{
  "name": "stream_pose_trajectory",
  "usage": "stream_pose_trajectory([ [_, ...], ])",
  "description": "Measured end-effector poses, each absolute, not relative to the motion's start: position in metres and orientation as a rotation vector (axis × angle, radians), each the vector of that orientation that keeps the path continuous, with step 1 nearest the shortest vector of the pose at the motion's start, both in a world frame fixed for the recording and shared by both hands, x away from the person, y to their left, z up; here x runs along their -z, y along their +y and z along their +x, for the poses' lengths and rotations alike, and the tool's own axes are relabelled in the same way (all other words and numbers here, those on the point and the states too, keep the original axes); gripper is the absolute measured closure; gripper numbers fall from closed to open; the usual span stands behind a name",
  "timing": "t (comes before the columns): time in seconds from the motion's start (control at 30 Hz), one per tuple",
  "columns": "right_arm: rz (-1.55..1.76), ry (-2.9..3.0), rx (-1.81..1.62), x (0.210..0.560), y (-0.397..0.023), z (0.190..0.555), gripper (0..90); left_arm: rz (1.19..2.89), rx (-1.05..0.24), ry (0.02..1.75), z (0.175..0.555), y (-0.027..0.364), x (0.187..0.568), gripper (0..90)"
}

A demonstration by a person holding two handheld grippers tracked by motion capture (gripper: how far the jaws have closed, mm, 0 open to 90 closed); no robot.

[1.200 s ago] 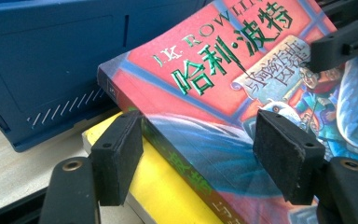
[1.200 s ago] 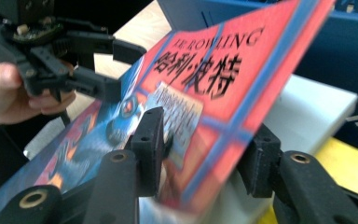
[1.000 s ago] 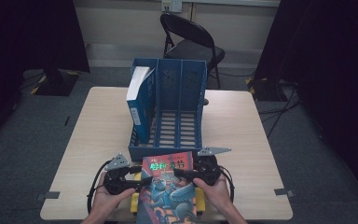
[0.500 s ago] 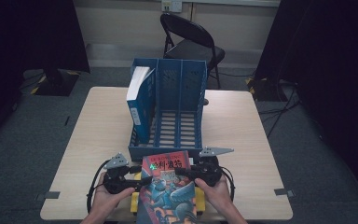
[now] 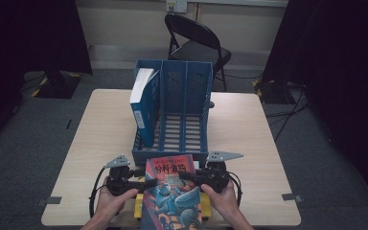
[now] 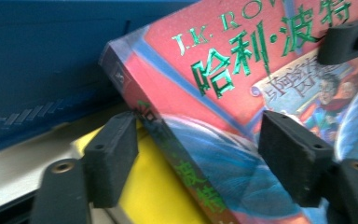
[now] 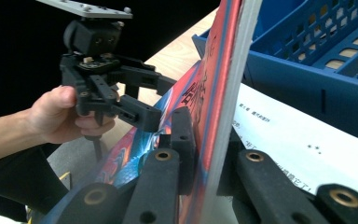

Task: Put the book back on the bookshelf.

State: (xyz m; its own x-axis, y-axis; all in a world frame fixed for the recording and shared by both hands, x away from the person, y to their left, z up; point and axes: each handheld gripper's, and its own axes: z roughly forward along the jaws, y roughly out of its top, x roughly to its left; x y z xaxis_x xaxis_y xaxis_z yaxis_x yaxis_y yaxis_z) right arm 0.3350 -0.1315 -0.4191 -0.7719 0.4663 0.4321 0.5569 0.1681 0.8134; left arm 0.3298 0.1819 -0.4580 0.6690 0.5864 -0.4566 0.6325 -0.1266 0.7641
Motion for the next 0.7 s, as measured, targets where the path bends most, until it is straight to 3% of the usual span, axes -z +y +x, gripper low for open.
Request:
stream_pose_trajectory([
  [0.17,-1.015,-2.354,1.694,0.416,-0.131,0.332,83.0,1.783,0.139,0.996,0.333,0.185,0.457,35.3],
  [0.7,-1.058,-2.338,1.697,0.419,-0.135,0.333,85.0,1.78,0.116,0.983,0.327,0.187,0.445,46.2],
])
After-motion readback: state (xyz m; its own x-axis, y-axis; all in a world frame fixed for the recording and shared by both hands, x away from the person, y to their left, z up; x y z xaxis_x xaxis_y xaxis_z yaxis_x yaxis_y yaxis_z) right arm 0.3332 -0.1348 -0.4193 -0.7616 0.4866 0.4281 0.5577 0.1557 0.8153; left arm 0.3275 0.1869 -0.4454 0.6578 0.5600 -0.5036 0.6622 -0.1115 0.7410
